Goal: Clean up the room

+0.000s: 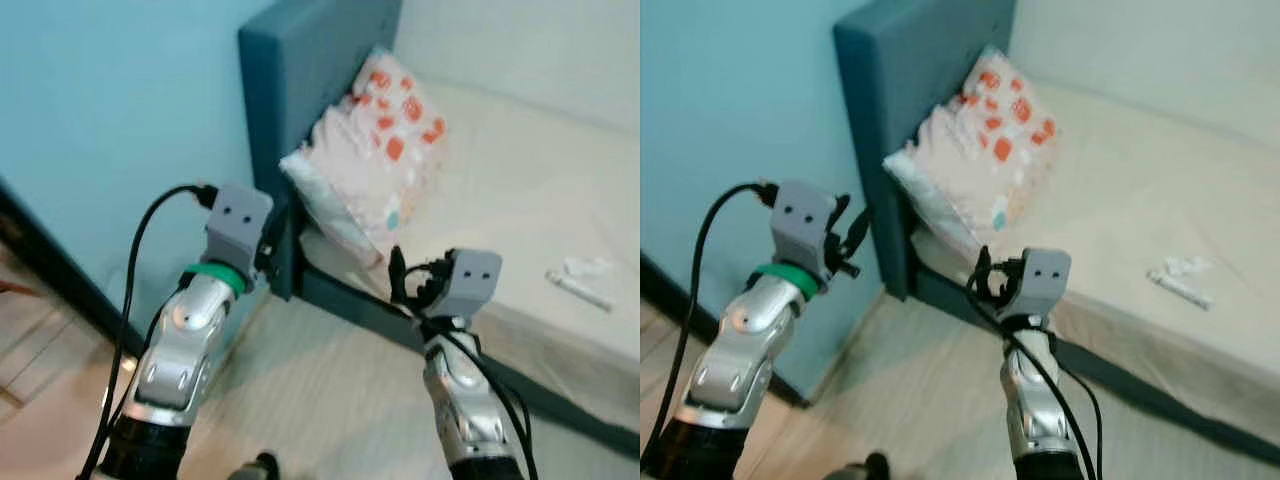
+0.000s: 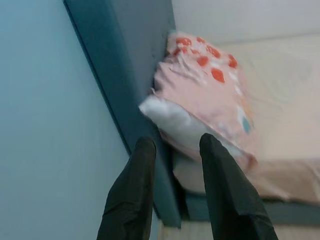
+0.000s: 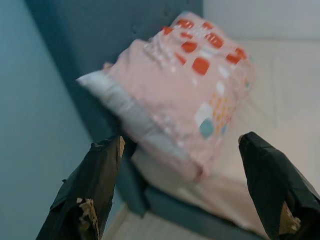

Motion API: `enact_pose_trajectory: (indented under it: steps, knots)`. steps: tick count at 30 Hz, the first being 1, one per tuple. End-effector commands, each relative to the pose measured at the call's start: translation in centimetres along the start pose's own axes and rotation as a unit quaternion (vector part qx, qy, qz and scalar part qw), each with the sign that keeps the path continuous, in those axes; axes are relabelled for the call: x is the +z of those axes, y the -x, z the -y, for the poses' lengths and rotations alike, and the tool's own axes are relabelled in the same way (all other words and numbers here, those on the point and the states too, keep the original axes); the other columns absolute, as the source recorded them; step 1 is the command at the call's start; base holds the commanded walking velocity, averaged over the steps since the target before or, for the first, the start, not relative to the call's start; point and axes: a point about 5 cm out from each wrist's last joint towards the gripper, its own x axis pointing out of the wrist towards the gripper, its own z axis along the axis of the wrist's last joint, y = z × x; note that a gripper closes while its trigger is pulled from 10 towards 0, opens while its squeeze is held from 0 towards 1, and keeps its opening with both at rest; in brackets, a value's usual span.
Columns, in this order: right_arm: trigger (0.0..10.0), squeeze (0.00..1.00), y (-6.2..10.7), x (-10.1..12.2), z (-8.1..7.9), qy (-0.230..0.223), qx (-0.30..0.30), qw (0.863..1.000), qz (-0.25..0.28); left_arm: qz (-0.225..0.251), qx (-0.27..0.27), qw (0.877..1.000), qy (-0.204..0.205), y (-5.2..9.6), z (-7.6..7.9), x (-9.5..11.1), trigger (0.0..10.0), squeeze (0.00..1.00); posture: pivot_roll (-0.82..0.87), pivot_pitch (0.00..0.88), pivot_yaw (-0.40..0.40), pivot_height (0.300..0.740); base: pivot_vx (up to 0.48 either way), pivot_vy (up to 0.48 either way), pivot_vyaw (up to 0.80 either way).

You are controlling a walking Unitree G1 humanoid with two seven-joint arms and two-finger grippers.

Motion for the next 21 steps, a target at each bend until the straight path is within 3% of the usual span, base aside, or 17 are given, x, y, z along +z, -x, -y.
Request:
enact_pose_trajectory:
  steps: [1, 6, 7, 8, 11, 14, 16, 17, 18, 21]
  knots:
    - [10.0, 0.0, 0.5, -0.8, 0.8, -0.003, -0.015, 1.0, -0.018, -0.01, -0.013, 1.0, 0.005, 0.2, 0.6, -0.6, 10.0, 0.0, 0.07, 0.068, 0.038, 0.739, -0.401, 0.0, 0.0]
    - [10.0, 0.0, 0.4, -1.1, 0.8, -0.007, -0.014, 1.0, -0.024, -0.03, -0.005, 0.999, 0.018, 0.2, 0.4, -1.4, 10.0, 0.0, 0.07, 0.068, 0.038, 0.739, -0.364, 0.0, 0.0]
    - [10.0, 0.0, 0.5, -1.4, 0.8, -0.016, -0.017, 0.999, -0.037, -0.062, 0.003, 0.997, 0.04, 0.1, 0.1, -2.3, 10.0, 0.0, 0.07, 0.062, 0.036, 0.739, 0.0, 0.0, 0.0]
    - [10.0, 0.0, 0.5, -1.4, 0.8, -0.016, -0.017, 0.999, -0.037, -0.062, 0.003, 0.997, 0.04, 0.1, 0.1, -2.3, 10.0, 0.0, 0.07, 0.062, 0.036, 0.739, 0.0, 0.0, 0.0]
    - [10.0, 0.0, 0.9, -2.9, 1.2, -0.048, -0.035, 0.995, -0.086, -0.145, 0.007, 0.988, 0.05, 0.5, -0.8, -5.0, 10.0, 0.0, 0.07, 0.056, 0.036, 0.739, 0.0, 0.0, -0.68]
    - [10.0, 0.0, 1.1, -3.4, 1.3, -0.057, -0.039, 0.993, -0.099, -0.166, 0.007, 0.985, 0.048, 0.7, -1.0, -5.7, 10.0, 0.0, 0.07, 0.056, 0.036, 0.739, 0.0, 0.0, -0.73]
    - [10.0, 0.0, 1.7, -4.5, 1.1, -0.057, -0.025, 0.99, -0.128, -0.206, 0.007, 0.979, 0.003, 1.8, -1.8, -8.3, 10.0, 0.0, 0.07, 0.049, 0.038, 0.739, 0.0, 0.0, -0.71]
    - [10.0, 0.0, 1.7, -4.5, 1.1, -0.057, -0.025, 0.99, -0.128, -0.206, 0.007, 0.979, 0.003, 1.8, -1.8, -8.3, 10.0, 0.0, 0.07, 0.049, 0.038, 0.739, 0.0, 0.0, -0.71]
    - [10.0, 0.0, 2.0, -4.9, 0.9, -0.044, -0.01, 0.99, -0.135, -0.221, 0.001, 0.975, -0.026, 2.5, -2.0, -9.4, 10.0, 0.0, 0.07, 0.049, 0.038, 0.739, 0.0, 0.0, -0.71]
    - [10.0, 0.0, 2.3, -5.2, 0.7, -0.022, 0.006, 0.99, -0.138, -0.238, -0.004, 0.971, -0.032, 3.5, -2.2, -10.8, 10.0, 0.0, 0.06, 0.046, 0.039, 0.739, 0.0, 0.0, -0.71]
